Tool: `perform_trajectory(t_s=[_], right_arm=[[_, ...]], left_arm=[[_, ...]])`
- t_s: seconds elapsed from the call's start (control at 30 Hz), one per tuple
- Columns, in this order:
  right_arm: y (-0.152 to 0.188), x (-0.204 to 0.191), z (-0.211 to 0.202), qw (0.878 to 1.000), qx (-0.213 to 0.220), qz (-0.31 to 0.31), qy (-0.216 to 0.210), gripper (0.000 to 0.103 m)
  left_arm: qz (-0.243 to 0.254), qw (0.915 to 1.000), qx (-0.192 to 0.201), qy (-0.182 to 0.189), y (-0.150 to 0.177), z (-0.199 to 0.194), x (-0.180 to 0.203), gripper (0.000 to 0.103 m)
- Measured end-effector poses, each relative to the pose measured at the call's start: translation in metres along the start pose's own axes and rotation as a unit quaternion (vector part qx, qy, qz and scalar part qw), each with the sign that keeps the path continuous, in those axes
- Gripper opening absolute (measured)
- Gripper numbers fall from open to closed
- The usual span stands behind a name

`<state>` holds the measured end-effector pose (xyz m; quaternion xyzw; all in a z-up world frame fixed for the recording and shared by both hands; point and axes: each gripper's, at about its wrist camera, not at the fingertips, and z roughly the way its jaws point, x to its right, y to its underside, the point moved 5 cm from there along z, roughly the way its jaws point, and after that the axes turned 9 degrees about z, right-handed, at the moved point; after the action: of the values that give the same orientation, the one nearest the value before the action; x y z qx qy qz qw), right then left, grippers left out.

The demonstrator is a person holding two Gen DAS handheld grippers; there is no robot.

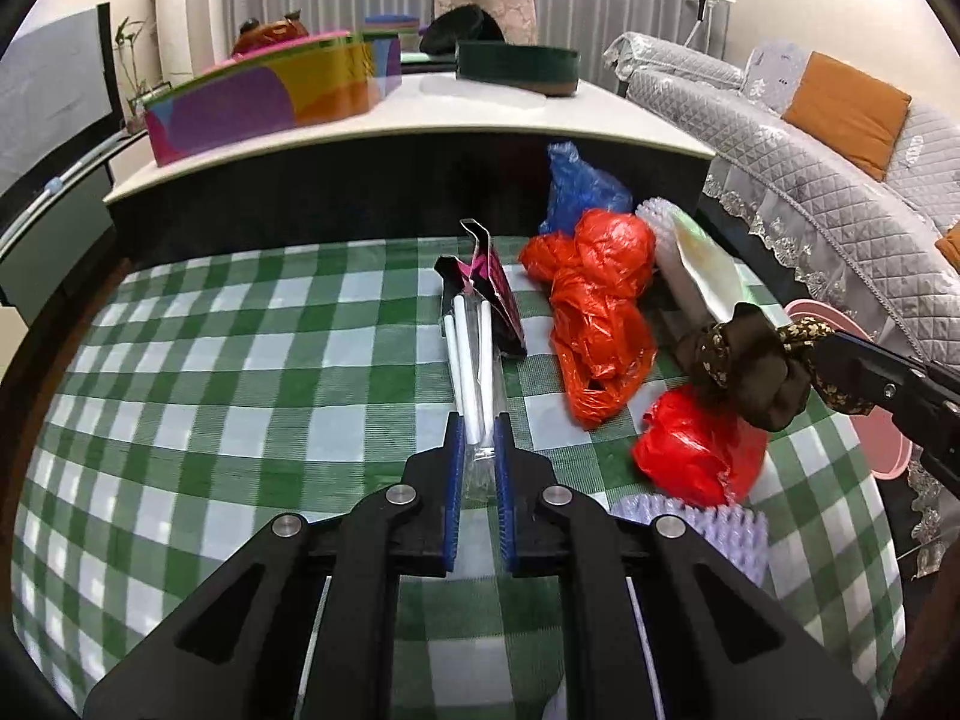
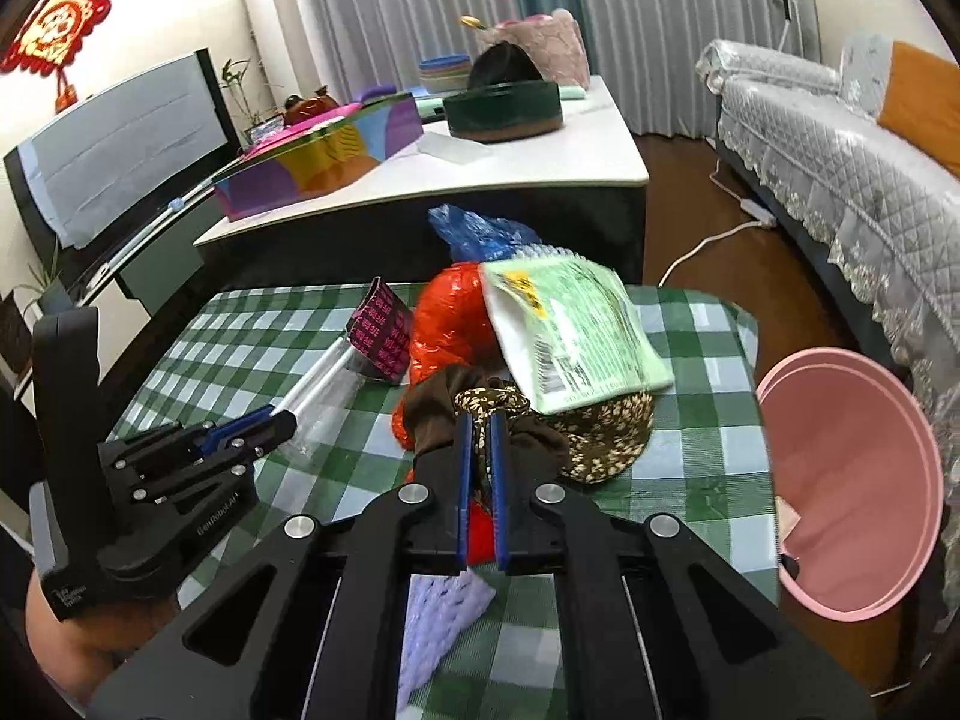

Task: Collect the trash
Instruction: 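Grasp the clear plastic tubes with the left gripper while the right gripper grasps the leopard-print cloth, then carry the clear tubes and leopard cloth over the pink bin with both grippers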

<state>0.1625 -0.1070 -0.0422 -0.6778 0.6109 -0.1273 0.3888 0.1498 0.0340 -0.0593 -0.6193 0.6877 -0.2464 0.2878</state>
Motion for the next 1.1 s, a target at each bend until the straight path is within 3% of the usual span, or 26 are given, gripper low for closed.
perform_trajectory(t_s=[0.43, 1.1], right_arm=[[-0.004, -0.001, -0.056, 0.999, 0.035, -0.013, 0.001, 0.006], [-0.015, 0.048, -0.120, 0.995, 0.088, 0.023, 0.038, 0.006]], left_arm=[[0.013, 0.9993, 0.034, 0.001, 0.002, -0.051, -0.001, 0.010], [0.030, 0.9952, 0.086, 0.036, -0.007, -0.092, 0.023, 0.010]])
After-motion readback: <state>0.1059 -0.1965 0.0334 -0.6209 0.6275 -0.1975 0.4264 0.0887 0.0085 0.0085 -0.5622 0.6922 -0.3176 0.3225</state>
